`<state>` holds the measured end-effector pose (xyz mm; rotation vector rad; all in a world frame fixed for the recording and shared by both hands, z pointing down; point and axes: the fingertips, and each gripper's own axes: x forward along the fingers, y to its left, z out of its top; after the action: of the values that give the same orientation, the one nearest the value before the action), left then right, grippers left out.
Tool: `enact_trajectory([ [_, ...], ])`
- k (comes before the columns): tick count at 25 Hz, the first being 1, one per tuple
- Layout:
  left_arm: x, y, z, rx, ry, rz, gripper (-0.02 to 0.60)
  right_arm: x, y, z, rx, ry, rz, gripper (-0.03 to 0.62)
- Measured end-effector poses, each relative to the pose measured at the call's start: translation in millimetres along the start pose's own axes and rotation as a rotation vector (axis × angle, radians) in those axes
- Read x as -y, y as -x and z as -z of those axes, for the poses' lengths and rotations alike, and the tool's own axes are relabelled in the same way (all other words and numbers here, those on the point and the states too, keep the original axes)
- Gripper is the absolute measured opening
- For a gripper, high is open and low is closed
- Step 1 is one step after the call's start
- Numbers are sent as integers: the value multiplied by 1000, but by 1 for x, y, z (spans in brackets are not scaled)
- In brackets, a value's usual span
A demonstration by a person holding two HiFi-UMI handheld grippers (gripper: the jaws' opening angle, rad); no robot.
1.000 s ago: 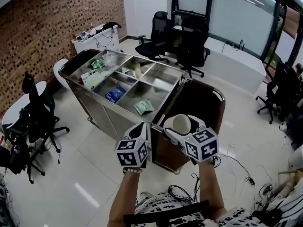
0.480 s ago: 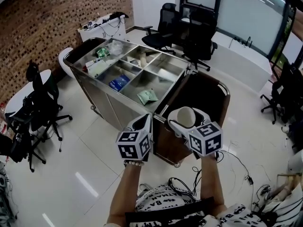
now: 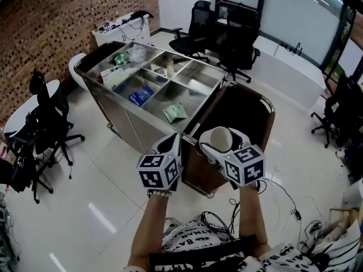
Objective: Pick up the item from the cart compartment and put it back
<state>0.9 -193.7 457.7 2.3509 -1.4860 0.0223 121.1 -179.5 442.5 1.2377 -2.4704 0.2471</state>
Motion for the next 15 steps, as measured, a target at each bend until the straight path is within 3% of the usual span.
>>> enact_trajectory([
  [15, 1, -6, 1, -11, -18, 18, 2, 5, -1, -2, 8, -9, 16, 431],
])
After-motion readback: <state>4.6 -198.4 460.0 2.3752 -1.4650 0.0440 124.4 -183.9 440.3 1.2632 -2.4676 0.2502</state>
